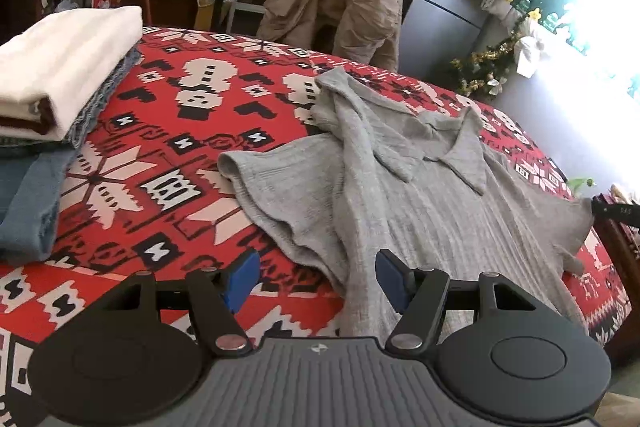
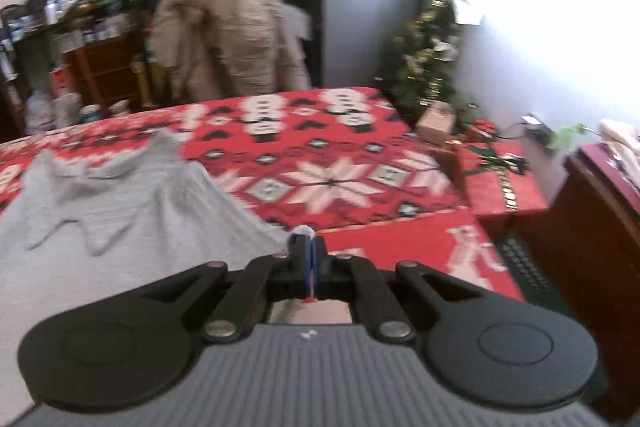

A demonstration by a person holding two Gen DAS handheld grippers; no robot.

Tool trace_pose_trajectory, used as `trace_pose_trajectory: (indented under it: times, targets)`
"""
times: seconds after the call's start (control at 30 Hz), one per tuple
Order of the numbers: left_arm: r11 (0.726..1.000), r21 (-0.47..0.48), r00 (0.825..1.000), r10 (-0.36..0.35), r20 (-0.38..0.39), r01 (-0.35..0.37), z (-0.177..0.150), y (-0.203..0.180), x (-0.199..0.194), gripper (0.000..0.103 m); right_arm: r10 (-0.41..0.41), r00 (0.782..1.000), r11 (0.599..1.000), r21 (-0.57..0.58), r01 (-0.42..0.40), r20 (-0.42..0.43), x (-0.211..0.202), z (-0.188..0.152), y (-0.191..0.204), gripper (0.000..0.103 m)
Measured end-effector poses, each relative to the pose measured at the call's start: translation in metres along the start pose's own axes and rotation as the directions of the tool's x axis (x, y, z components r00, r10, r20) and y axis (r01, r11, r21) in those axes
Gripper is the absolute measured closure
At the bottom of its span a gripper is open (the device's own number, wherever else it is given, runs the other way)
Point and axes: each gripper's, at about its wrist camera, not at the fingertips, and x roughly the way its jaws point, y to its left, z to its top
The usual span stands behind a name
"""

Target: Fold clothes

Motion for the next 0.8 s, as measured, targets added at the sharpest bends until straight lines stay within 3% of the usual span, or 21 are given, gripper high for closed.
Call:
trace_pose_trajectory:
  times: [0.33, 0.5, 0.67, 0.8]
  targets:
    - [0.999, -0.013, 0.999, 0.051, 0.014, -0.05, 0.005, 0.013, -0.004, 0.041, -0.14, 0.99, 0.987, 0.081, 0.139, 0.0, 0.012, -0.009, -0.032, 0.103]
    - [0.997, -0.031, 0.997, 0.077, 0.03, -0.077, 0.013, 0.022, 0.003, 0.052, -0.184, 0.982, 0.981, 0.063, 0.186, -0.027, 0.022, -0.015, -0.034, 0.103]
    - [0.993, -0.09, 0.995, 0.087, 0.053, -0.082, 0.033, 0.038, 0.02, 0.056, -0.176, 0.983, 0.982, 0.056, 0.179, -0.054, 0.028, -0.025, -0.029, 0.101]
    - [0.984, -0.16, 0.994, 0.093, 0.059, -0.083, 0.051, 0.051, 0.037, 0.058, -0.169, 0.985, 0.982, 0.079, 0.171, -0.04, 0.017, -0.03, -0.03, 0.09]
